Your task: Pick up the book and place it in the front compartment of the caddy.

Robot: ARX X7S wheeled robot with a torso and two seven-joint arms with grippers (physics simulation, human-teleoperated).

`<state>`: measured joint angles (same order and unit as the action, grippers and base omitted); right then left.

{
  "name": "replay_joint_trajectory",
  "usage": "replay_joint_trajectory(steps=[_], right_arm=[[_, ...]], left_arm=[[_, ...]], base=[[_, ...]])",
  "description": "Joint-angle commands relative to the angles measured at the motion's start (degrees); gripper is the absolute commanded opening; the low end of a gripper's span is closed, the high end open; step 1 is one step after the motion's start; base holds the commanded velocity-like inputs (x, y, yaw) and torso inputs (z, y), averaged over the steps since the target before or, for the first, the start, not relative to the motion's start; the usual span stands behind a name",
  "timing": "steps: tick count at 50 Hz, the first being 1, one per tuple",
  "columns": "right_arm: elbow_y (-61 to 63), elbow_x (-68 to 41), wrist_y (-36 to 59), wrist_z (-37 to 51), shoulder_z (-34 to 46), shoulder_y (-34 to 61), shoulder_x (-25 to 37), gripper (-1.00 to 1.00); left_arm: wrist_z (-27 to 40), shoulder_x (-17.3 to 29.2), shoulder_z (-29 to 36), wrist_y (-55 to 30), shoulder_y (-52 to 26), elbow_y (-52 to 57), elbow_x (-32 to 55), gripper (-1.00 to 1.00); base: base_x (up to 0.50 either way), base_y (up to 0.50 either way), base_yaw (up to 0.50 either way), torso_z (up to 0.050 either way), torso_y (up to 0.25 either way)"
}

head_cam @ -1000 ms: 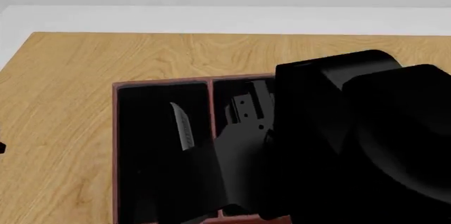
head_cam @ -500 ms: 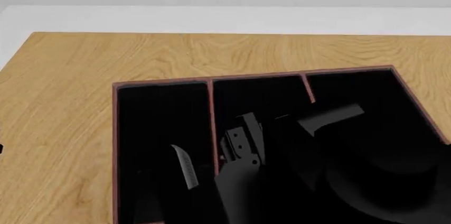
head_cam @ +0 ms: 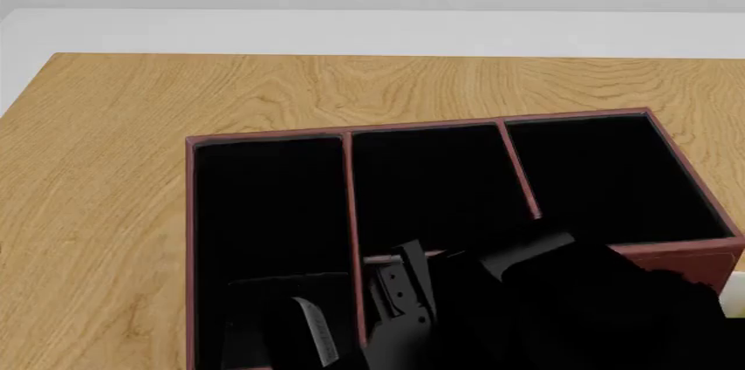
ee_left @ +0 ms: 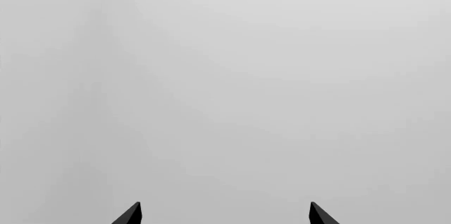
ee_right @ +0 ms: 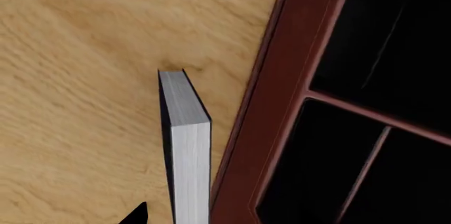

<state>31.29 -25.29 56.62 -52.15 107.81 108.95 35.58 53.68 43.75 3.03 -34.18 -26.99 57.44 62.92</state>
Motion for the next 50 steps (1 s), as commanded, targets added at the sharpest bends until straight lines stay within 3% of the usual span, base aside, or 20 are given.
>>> replay_joint_trajectory(steps=[1,50], right_arm=[[0.0,0.9,0.0,0.8,2.1,-2.1,-0.3,1.00],[-9.1,7.8,-0.8,4.4,11.3,-9.5,-3.1,1.00]], left_arm=[[0.1,0.4,0.2,0.6,0.2,0.0,-0.1,1.00],[0.5,1.2,2.2,2.3,0.0,-0.8,-0.7,1.00]], base=[[0.00,0.00,0.00,0.000,0.000],[0.00,0.00,0.00,0.000,0.000]])
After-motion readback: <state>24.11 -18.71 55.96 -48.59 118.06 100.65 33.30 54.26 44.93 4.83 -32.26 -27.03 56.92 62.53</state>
